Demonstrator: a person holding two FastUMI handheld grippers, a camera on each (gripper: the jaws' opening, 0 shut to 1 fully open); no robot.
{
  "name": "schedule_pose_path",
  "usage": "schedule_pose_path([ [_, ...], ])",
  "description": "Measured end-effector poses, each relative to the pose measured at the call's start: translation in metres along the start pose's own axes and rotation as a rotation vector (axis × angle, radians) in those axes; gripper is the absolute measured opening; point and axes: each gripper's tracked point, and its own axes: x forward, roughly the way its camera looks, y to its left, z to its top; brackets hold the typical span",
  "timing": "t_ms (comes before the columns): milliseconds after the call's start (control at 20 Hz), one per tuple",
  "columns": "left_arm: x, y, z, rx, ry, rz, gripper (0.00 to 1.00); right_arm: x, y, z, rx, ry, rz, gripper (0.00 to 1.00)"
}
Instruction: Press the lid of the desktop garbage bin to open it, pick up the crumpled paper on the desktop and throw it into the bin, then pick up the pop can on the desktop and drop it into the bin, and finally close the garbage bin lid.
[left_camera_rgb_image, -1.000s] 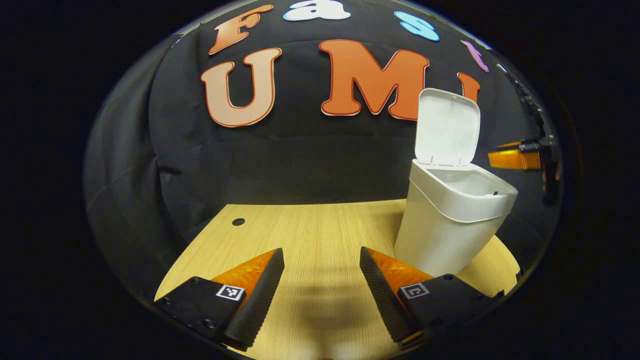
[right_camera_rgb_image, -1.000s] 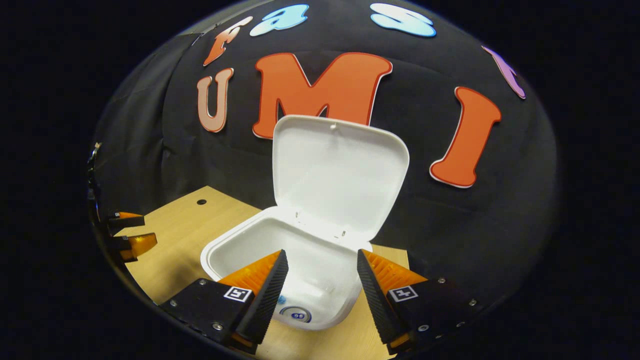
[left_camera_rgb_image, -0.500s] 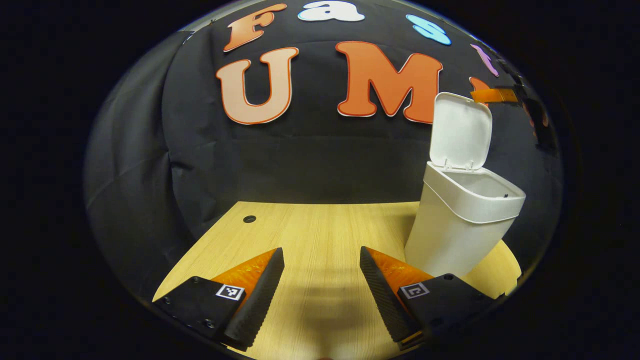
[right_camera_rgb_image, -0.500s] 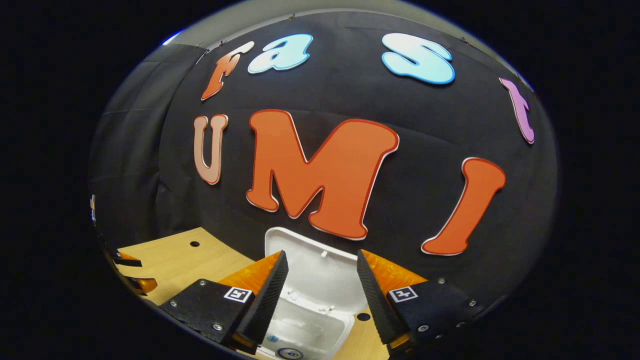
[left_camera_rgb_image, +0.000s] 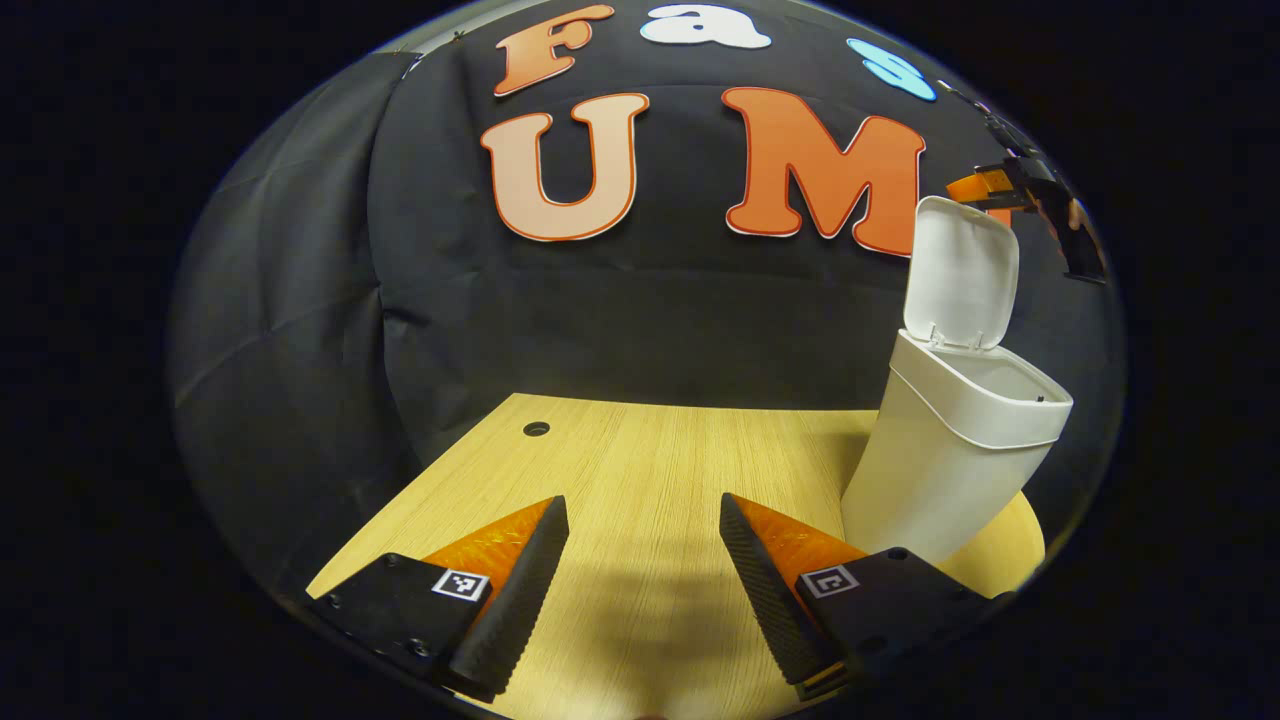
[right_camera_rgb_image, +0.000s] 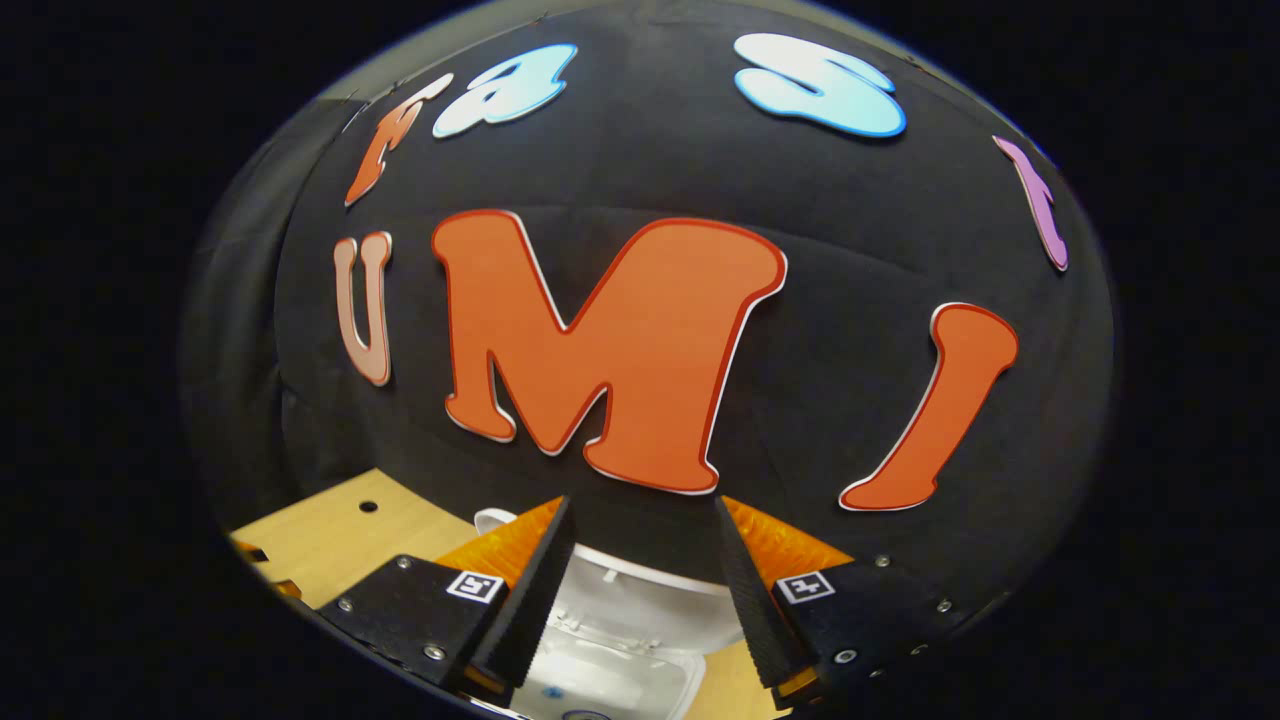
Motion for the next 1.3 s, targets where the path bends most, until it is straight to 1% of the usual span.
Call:
schedule_pose_path([
  [100,-0.001,-0.001,0.001,0.004,-0.003,-0.009,0.97,-0.009,0.005,-0.005,0.01,0.024,0.018,0.85],
  [150,0.0,-0.002,0.002,0.011,-0.008,-0.013,0.97,-0.013,0.007,-0.004,0.014,0.014,0.022,0.85],
  [350,-0.004,-0.008,0.008,0.03,-0.022,-0.04,0.97,-0.037,0.02,-0.023,0.016,0.039,0.048,0.84],
  [900,-0.012,-0.005,0.008,0.037,-0.026,-0.067,0.97,-0.078,0.052,-0.099,0.053,0.14,0.068,0.84],
  [1200,-0.011,-0.004,0.009,0.052,-0.021,-0.08,0.97,-0.086,0.068,-0.152,0.101,0.241,0.069,0.84],
  [1300,-0.009,-0.004,0.01,0.059,-0.018,-0.085,0.97,-0.087,0.073,-0.165,0.127,0.268,0.067,0.8],
])
